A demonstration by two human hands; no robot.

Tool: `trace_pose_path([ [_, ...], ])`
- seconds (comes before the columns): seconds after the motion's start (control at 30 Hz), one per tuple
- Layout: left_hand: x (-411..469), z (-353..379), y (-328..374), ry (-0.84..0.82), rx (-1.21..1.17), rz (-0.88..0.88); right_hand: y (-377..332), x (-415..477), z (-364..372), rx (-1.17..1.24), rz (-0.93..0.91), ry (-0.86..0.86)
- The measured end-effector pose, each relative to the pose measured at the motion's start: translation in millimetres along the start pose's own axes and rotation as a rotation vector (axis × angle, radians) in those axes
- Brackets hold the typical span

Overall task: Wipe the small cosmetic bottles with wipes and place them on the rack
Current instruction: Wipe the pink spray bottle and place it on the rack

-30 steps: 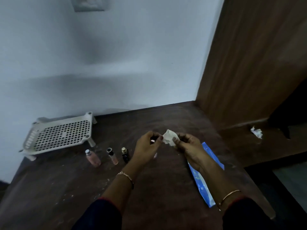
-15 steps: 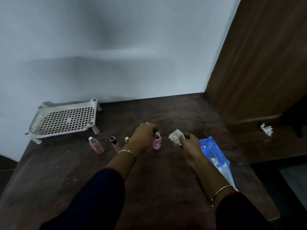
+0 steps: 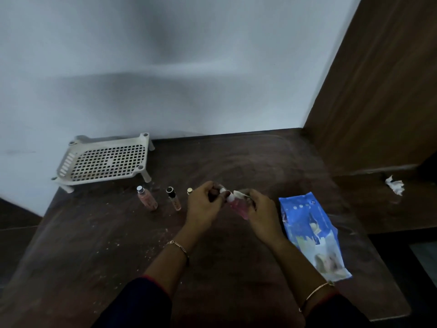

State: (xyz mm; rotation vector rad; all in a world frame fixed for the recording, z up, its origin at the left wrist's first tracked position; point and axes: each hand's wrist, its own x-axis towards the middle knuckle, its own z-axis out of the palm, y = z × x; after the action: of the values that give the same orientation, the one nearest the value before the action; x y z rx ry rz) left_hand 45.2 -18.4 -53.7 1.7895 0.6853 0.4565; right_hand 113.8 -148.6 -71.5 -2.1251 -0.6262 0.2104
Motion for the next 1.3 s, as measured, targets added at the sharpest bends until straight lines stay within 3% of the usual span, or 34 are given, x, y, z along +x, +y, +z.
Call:
trace_pose_path([
  [0.1, -5.4, -5.0, -3.2, 0.105, -0.140, -0.063, -6.4, -19.1, 15.2, -0.217, -0.226, -0.010],
  [0.17, -7.7, -9.5, -4.8, 0.121, -0.266, -0.131, -9.1, -32.3, 15.5, -0.403, -0.459, 0.052],
  [0.23, -11.8, -15.6, -2.9, 0.107, -0.345, -0.169, -2.9, -41.3, 9.8, -0.509, -0.570, 0.068],
  [0.47, -15.7, -39.3, -5.8, 0.127, -0.533, -0.253, 12.1, -51.6, 11.5, -0.425, -0.433, 0.078],
  [0.73, -21.3, -58.0, -18.8, 0.046, -0.445, -0.235, -17.4, -68.6, 33.1, -0.610, -0.598, 0.002],
  [0.8, -23.0, -65.2, -23.9, 0.012, -0.454, -0.247, -2.1, -84.9, 26.3, -0.592, -0.596, -0.026],
  [0.97, -32.7, -67.8, -29.6, -0.065, -0.422, -0.235, -1.5, -101.3, 38.9, -0.416, -0.390, 0.016],
  [1.13, -40.0, -58.0, -26.6, -0.105, -0.368, -0.213, -35.6, -93.4, 52.2, -0.386, -0.468, -0.026],
  [1.3, -37.4, -64.0, -29.5, -0.106, -0.272, -0.167, 4.2, -125.1, 37.2, -0.358, -0.497, -0.084],
])
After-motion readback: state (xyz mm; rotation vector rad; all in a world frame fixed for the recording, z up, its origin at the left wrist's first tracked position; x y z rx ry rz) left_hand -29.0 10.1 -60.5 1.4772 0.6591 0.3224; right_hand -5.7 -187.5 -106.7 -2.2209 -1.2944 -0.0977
